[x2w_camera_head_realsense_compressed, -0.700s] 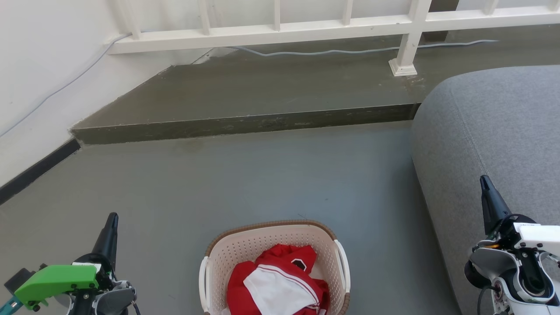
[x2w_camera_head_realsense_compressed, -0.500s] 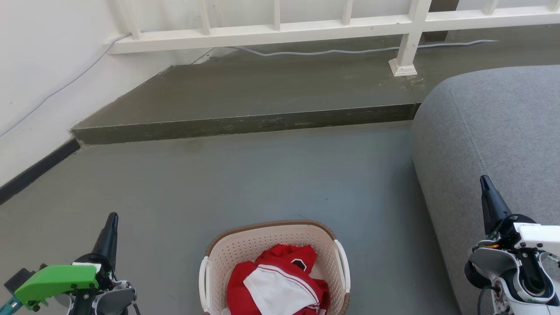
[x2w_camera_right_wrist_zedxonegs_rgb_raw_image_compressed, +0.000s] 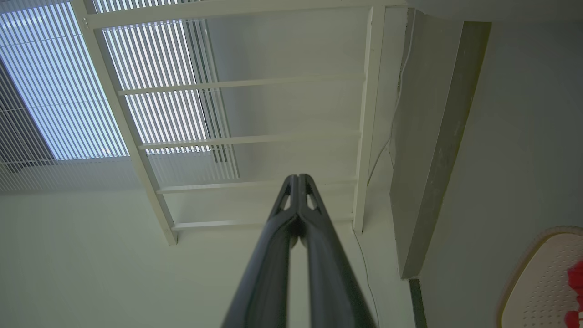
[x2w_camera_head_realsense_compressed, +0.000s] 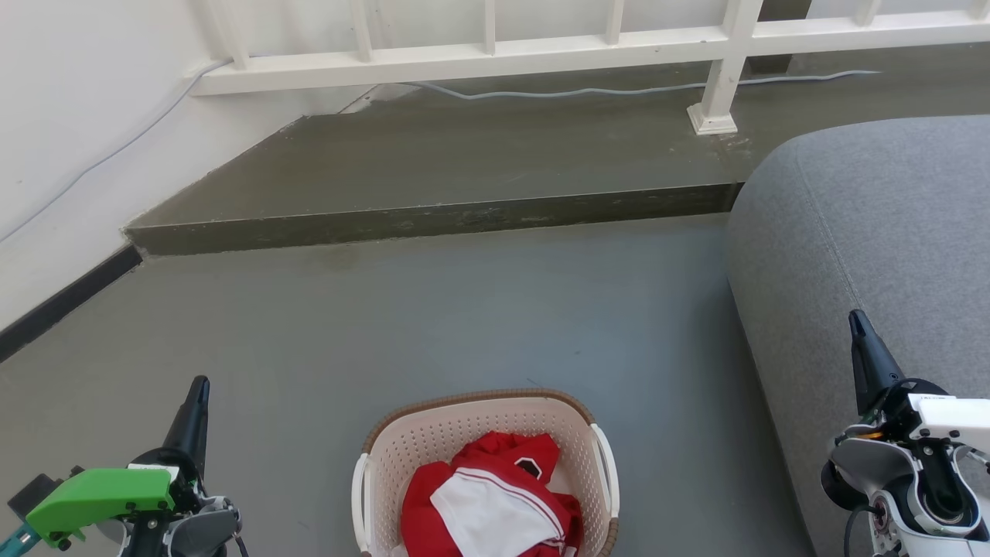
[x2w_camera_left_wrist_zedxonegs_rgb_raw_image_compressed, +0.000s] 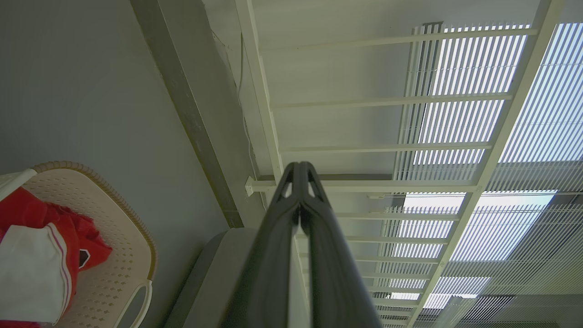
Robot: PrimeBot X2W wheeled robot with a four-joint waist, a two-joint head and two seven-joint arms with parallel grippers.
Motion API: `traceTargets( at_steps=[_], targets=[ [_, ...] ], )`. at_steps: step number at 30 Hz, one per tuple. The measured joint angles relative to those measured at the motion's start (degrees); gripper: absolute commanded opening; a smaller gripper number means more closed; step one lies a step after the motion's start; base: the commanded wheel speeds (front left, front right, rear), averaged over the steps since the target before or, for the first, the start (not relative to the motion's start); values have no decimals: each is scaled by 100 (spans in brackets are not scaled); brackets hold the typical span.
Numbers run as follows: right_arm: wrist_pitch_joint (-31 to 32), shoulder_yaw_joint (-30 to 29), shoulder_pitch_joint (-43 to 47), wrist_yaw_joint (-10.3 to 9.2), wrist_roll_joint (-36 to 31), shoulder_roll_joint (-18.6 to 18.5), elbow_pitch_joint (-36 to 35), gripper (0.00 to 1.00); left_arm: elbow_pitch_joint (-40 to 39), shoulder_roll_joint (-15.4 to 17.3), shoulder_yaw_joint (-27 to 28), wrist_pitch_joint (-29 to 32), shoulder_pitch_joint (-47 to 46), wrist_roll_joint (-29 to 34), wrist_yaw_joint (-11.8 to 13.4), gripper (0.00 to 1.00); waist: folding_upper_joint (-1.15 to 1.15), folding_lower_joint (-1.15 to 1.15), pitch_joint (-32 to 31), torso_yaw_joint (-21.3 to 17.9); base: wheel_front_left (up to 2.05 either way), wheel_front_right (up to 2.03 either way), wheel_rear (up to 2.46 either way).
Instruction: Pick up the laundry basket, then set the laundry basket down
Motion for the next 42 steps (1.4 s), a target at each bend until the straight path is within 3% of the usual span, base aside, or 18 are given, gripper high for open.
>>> traceTargets(
  at_steps=[42],
  targets=[
    [5, -10, 0, 0, -43, 9, 0, 0, 0, -2, 2, 1, 0, 22, 0, 0, 0, 0, 0, 0, 0, 0, 0]
  ],
)
